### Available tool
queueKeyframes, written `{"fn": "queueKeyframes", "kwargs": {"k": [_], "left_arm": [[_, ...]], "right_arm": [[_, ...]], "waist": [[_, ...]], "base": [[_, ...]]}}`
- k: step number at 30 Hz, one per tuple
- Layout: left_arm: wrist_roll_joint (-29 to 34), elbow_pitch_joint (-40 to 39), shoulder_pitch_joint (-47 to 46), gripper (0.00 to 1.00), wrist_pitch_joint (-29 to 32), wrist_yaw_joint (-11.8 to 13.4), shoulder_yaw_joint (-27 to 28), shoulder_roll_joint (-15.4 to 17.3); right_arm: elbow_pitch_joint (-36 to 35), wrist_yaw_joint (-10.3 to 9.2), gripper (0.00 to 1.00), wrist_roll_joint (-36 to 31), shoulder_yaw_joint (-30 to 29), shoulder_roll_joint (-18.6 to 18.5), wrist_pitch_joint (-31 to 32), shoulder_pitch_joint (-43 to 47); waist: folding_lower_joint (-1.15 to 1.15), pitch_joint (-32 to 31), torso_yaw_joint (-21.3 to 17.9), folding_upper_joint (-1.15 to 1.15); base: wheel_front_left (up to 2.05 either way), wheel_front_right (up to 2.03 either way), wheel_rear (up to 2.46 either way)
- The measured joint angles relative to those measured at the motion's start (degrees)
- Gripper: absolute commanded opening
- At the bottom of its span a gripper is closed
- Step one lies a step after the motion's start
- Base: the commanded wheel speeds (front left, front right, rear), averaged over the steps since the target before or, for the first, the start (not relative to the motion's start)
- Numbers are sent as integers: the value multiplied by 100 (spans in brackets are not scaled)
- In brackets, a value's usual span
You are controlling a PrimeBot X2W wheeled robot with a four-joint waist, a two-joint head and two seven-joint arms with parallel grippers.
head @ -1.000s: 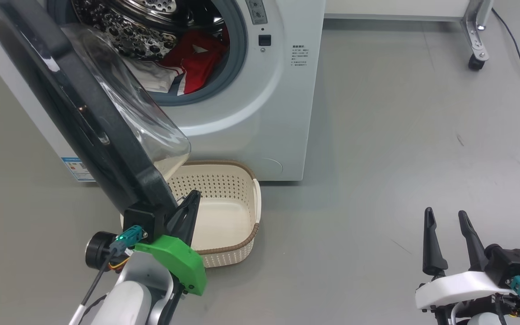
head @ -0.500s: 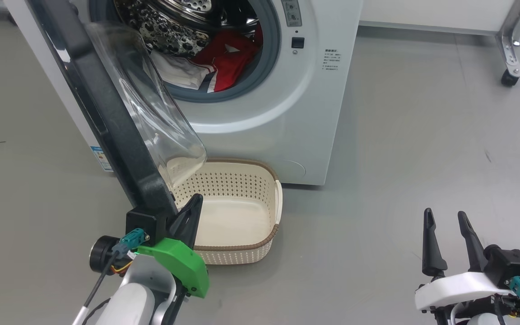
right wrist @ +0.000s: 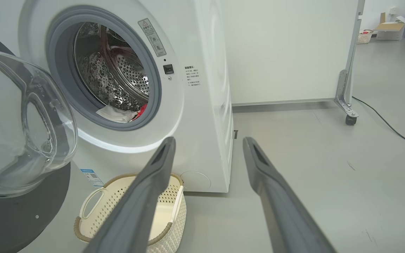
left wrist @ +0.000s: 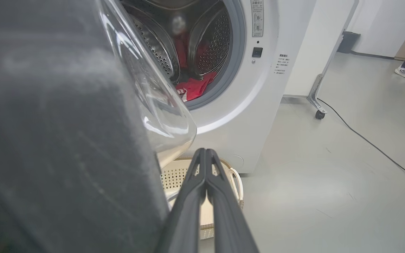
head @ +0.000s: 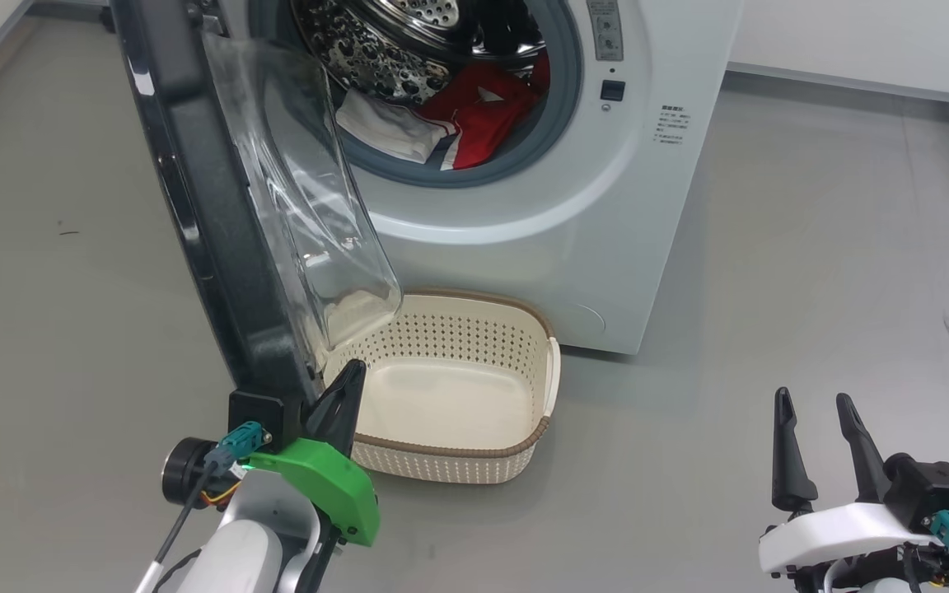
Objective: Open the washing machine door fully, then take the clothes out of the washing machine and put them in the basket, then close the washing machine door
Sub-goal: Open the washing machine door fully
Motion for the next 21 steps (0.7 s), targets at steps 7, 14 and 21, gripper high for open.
{"fn": "queueKeyframes", "kwargs": {"k": [7,14,21], "left_arm": [[-57,56,1,0,-51,38,45,3],[-68,79,2,0,-103,79,94,14],[-74,92,7,0,-126,126,216,22]], "right_arm": [[13,49,100,-25,18,8,0,42],[30,51,100,-51,21,13,0,73],[67,59,100,-52,52,20,0,73]], "waist": [[0,-27,287,0],[0,-44,539,0],[0,-34,746,0]], "base": [[0,0,0],[0,0,0],[0,0,0]]}}
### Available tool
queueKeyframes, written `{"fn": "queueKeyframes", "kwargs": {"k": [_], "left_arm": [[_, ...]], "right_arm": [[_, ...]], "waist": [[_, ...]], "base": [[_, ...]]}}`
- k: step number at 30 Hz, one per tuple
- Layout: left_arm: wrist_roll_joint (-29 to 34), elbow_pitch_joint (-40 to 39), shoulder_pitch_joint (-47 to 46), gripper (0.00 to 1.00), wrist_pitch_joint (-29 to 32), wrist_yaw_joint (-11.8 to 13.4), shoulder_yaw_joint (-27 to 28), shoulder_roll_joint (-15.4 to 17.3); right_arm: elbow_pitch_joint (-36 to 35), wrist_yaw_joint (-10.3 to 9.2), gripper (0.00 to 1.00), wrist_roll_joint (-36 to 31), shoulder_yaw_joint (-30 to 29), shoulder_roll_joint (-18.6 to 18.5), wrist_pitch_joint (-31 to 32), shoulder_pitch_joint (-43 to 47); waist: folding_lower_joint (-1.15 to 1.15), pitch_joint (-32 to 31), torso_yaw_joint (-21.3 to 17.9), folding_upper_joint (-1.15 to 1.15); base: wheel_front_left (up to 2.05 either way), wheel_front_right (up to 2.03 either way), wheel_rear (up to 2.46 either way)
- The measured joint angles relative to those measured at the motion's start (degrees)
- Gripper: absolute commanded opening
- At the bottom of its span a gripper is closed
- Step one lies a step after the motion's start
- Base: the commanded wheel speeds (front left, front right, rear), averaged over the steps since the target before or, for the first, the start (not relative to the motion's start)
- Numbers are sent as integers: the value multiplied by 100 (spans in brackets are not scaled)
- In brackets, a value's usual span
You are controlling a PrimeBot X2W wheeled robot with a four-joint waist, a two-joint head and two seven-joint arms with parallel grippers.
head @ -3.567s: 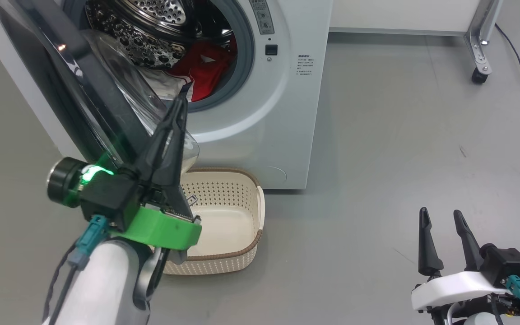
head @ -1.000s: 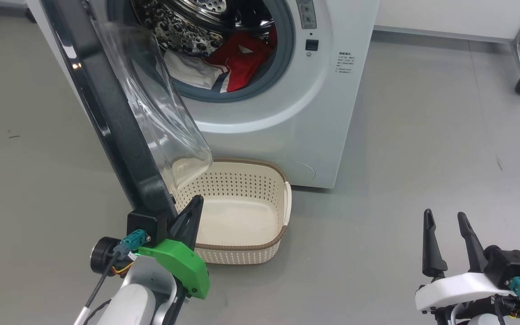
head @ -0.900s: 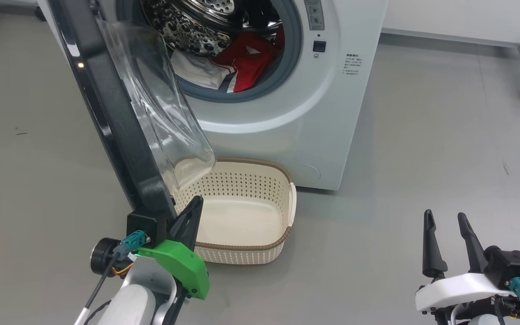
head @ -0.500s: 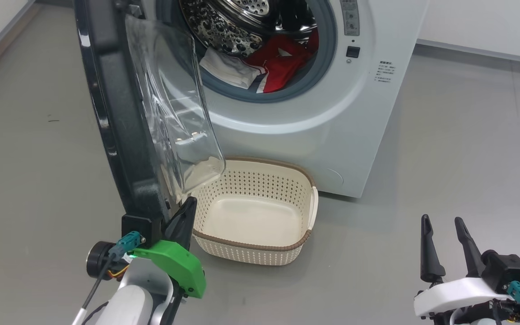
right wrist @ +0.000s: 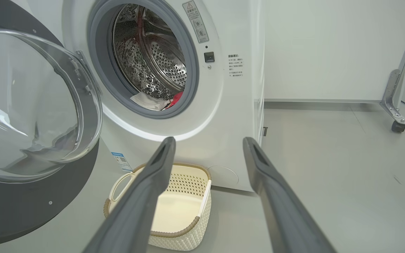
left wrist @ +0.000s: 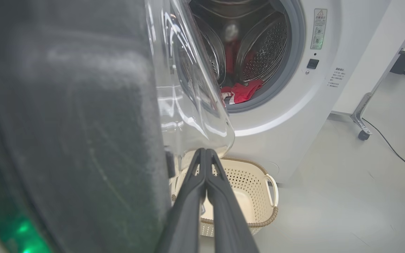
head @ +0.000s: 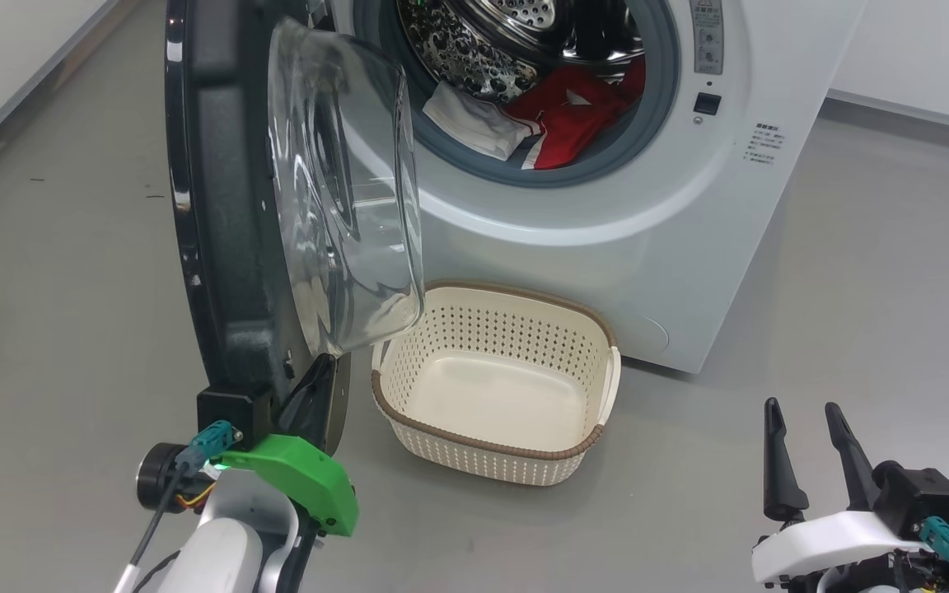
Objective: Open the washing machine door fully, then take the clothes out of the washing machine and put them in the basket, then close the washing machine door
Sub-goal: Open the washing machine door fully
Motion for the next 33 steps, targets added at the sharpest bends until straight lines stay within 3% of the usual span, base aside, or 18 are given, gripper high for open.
{"fn": "queueKeyframes", "kwargs": {"k": [33], "left_arm": [[-498,-10,47,0,-345,254,1232,372]], "right_arm": [[54,58,100,-192,141,-31,0,-142]], "waist": [[0,530,157,0]], "base": [[0,0,0]]}}
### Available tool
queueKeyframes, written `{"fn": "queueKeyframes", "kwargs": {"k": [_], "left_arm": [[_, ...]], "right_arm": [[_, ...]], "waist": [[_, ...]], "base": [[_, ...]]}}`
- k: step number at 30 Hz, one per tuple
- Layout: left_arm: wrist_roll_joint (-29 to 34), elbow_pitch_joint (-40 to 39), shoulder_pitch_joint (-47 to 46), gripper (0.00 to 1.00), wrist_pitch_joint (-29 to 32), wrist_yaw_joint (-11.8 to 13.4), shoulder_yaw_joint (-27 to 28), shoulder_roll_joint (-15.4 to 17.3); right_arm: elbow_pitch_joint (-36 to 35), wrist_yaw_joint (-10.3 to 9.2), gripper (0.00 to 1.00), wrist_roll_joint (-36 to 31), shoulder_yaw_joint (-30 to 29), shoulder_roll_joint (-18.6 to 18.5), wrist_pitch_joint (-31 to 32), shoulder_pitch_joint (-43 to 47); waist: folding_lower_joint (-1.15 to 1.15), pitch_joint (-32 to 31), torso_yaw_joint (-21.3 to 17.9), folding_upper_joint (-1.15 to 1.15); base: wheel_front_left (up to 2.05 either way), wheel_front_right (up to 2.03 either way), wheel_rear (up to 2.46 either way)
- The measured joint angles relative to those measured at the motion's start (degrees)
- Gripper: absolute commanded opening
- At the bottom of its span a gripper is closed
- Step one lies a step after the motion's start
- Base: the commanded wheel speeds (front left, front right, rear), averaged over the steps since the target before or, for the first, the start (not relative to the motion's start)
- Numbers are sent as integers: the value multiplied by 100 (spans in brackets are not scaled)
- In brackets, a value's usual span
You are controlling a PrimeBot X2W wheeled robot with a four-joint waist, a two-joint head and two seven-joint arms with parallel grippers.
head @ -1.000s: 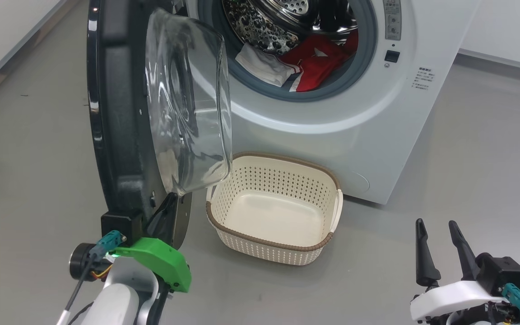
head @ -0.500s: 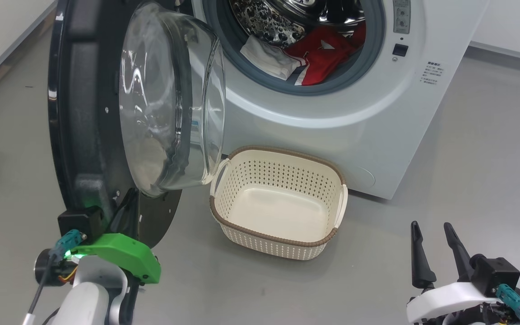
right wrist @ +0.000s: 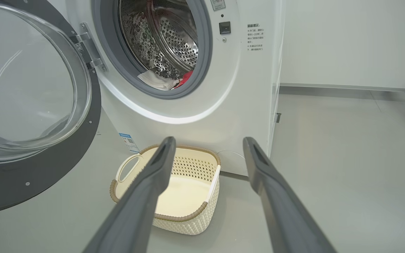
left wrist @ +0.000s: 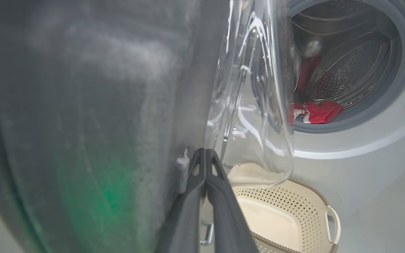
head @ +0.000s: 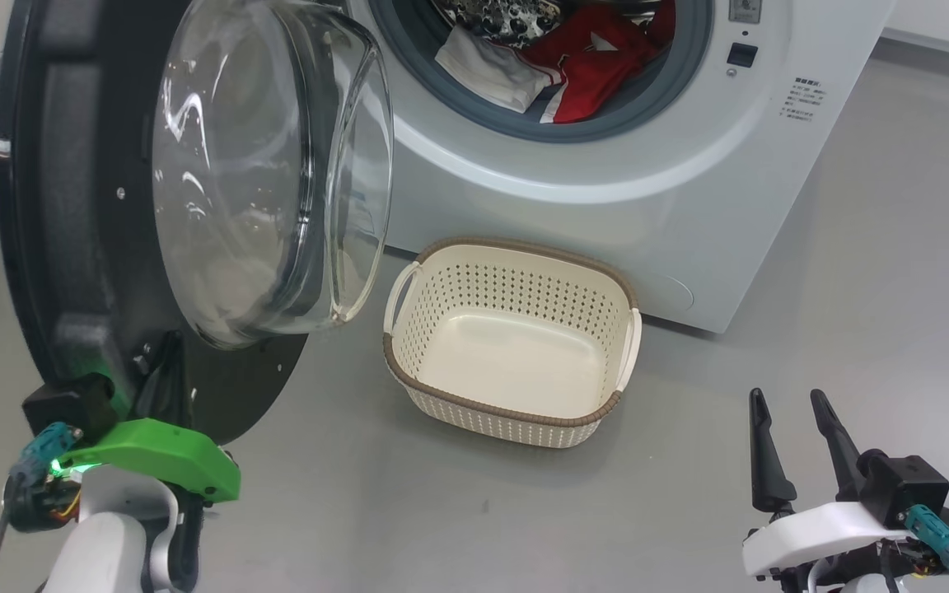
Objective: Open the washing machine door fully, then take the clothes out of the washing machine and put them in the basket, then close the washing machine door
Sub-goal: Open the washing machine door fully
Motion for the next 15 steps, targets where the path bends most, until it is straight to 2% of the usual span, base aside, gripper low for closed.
{"fn": "queueKeyframes", "kwargs": {"k": [15], "left_arm": [[-349,116,-20,0,-165,59,848,261]], "right_arm": [[-88,0,100,-111,44,-102,11,-197]], "waist": [[0,392,-26,0]], "base": [[0,0,0]]}}
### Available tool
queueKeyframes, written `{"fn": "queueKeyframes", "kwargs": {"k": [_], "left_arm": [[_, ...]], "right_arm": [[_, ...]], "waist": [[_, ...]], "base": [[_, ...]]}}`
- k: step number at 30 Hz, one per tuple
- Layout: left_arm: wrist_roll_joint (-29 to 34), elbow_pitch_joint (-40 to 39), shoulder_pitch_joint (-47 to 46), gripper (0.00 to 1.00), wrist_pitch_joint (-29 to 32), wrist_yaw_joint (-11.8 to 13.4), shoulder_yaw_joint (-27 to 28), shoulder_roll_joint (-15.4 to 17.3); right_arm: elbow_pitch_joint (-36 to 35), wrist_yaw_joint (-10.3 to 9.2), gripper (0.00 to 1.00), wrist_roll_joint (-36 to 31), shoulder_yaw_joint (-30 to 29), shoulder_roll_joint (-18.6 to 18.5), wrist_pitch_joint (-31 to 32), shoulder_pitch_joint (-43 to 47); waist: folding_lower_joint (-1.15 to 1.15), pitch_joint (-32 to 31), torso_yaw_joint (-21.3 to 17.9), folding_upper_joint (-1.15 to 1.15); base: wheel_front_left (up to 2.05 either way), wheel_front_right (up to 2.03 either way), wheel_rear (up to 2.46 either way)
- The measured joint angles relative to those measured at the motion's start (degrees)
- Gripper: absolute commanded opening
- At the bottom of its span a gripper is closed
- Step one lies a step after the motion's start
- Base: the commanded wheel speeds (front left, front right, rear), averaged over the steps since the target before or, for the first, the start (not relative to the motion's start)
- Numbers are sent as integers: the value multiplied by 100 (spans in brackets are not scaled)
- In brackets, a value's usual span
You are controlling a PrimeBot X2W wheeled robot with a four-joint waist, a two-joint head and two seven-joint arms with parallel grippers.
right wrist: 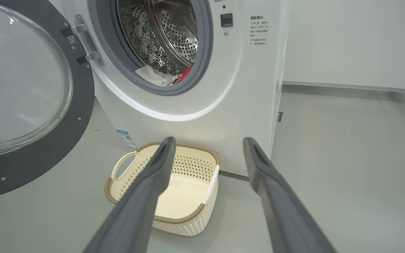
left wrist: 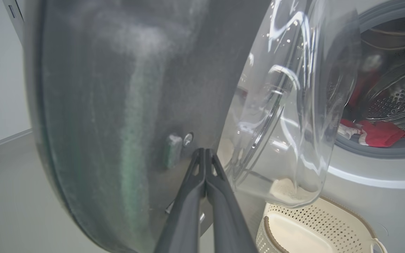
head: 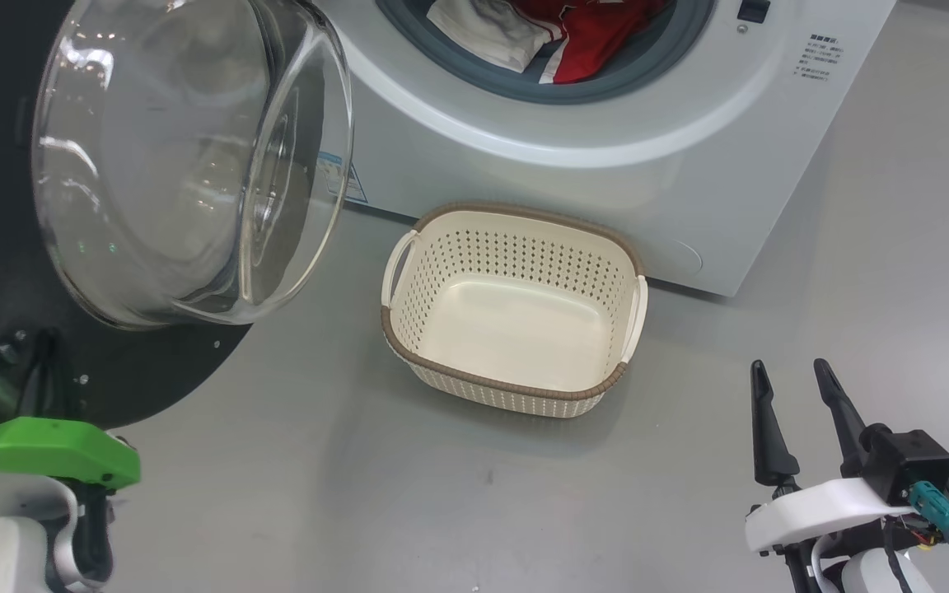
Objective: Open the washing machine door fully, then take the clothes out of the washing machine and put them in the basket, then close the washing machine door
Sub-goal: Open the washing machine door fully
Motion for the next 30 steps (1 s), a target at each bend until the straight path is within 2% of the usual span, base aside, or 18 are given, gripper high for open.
{"fn": "queueKeyframes", "kwargs": {"k": [16,24,30], "left_arm": [[-346,265,-407,0,-69,26,855,515],[-405,458,-721,0,-45,35,988,813],[-476,673,-977,0,-35,35,1076,911]], "right_arm": [[-197,0,100,-181,89,-181,158,-313],[-308,-2,100,-252,90,-266,254,-466],[-367,-5,100,-309,67,-337,260,-535]], "waist": [[0,596,-151,0],[0,918,-245,0],[0,1140,-294,0]], "base": [[0,0,0],[0,0,0],[0,0,0]]}}
